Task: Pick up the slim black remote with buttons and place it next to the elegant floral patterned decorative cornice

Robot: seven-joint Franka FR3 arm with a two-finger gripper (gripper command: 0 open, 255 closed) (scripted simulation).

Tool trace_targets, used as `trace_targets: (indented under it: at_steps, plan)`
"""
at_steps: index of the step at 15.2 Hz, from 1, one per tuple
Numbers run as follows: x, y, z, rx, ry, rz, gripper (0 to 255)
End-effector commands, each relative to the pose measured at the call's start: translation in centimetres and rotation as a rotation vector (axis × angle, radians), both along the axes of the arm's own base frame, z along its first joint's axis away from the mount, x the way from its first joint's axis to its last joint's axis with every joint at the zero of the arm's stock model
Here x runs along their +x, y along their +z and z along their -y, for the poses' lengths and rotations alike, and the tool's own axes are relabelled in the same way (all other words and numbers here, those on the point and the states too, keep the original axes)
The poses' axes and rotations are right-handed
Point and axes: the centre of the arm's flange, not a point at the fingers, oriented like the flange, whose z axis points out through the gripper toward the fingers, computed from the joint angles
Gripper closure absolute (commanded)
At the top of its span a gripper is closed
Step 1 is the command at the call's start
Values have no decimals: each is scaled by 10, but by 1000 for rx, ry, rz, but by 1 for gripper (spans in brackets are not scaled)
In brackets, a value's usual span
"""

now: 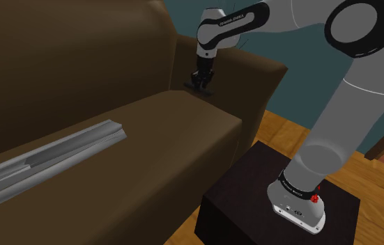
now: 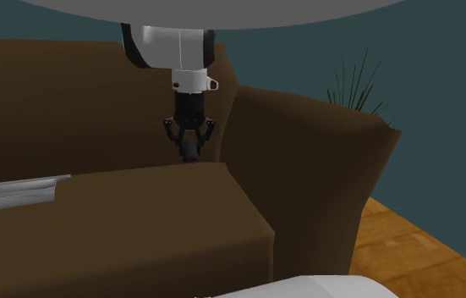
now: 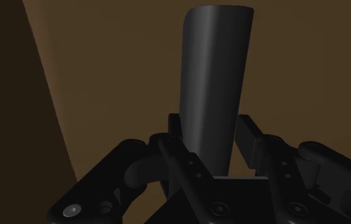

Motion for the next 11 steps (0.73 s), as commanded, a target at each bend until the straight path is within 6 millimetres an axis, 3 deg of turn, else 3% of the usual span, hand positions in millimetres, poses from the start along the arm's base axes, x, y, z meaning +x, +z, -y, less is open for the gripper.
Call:
trace_targets:
  at_steps: [1, 11]
  plan:
    - [1, 1, -26, 0, -1, 0, 255]
    - [-3, 1, -158, 0, -1, 0, 255]
